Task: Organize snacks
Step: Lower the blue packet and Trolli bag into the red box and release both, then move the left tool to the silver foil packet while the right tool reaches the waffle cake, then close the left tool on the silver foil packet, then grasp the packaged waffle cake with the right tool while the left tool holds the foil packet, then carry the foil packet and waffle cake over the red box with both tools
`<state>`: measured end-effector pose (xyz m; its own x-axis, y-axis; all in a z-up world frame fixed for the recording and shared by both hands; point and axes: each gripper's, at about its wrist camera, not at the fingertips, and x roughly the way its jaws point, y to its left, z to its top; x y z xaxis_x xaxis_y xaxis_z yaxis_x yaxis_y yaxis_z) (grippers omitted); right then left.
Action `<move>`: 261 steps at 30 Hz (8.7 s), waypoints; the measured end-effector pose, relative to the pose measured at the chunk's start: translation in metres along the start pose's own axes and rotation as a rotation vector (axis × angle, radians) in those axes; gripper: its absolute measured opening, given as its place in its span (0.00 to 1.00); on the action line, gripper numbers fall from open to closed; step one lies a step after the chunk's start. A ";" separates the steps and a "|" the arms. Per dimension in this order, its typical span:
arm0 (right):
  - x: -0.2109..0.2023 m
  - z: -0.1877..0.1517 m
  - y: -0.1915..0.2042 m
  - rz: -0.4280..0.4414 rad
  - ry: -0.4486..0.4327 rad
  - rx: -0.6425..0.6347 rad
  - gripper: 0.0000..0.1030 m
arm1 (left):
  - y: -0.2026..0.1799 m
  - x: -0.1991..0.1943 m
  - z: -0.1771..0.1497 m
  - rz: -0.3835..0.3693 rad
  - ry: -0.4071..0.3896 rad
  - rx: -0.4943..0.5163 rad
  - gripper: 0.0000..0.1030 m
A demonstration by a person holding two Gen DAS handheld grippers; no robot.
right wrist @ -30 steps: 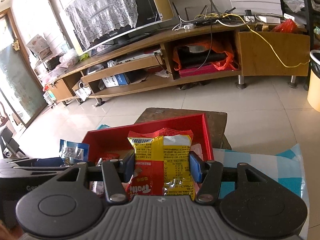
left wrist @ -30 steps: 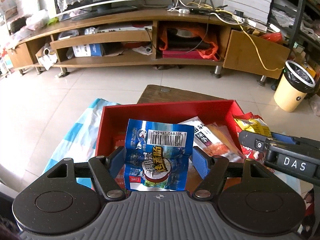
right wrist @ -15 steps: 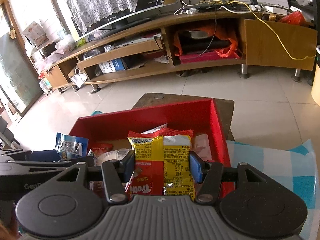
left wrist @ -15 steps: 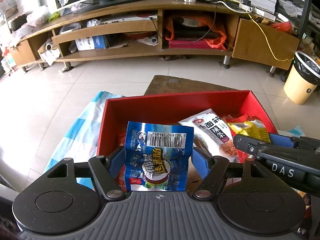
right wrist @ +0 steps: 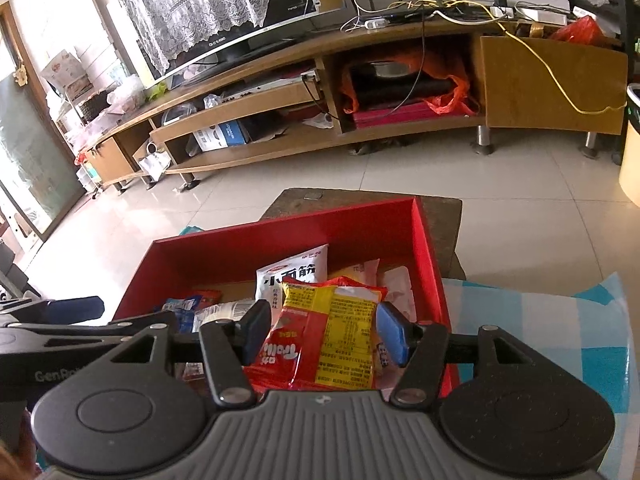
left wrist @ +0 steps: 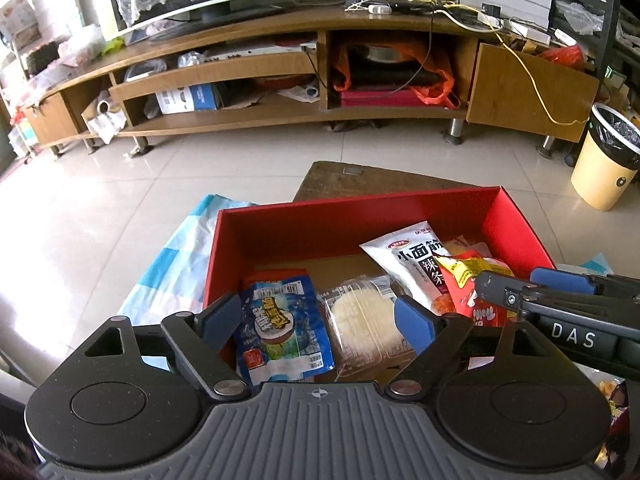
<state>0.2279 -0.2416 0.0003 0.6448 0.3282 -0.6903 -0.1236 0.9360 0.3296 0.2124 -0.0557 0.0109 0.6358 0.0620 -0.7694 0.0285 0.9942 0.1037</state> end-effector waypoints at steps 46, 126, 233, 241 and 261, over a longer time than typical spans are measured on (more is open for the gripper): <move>-0.094 -0.061 -0.044 -0.101 0.036 -0.016 0.60 | -0.038 -0.060 -0.082 -0.141 0.060 0.078 0.92; -0.077 -0.078 -0.115 -0.105 0.239 0.229 0.79 | -0.045 -0.043 -0.148 -0.257 0.331 0.037 0.57; -0.094 -0.064 -0.015 -0.072 0.058 -0.109 0.74 | -0.031 -0.059 -0.105 -0.119 0.149 -0.062 0.61; -0.092 -0.046 -0.008 -0.046 0.009 -0.091 0.74 | -0.024 -0.059 -0.081 -0.129 0.087 -0.067 0.61; -0.069 -0.011 -0.006 -0.029 -0.045 -0.038 0.74 | -0.012 -0.044 -0.031 -0.107 0.010 -0.091 0.61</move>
<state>0.1761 -0.2688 0.0387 0.6818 0.2956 -0.6692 -0.1322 0.9494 0.2848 0.1602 -0.0672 0.0241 0.6255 -0.0446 -0.7790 0.0257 0.9990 -0.0365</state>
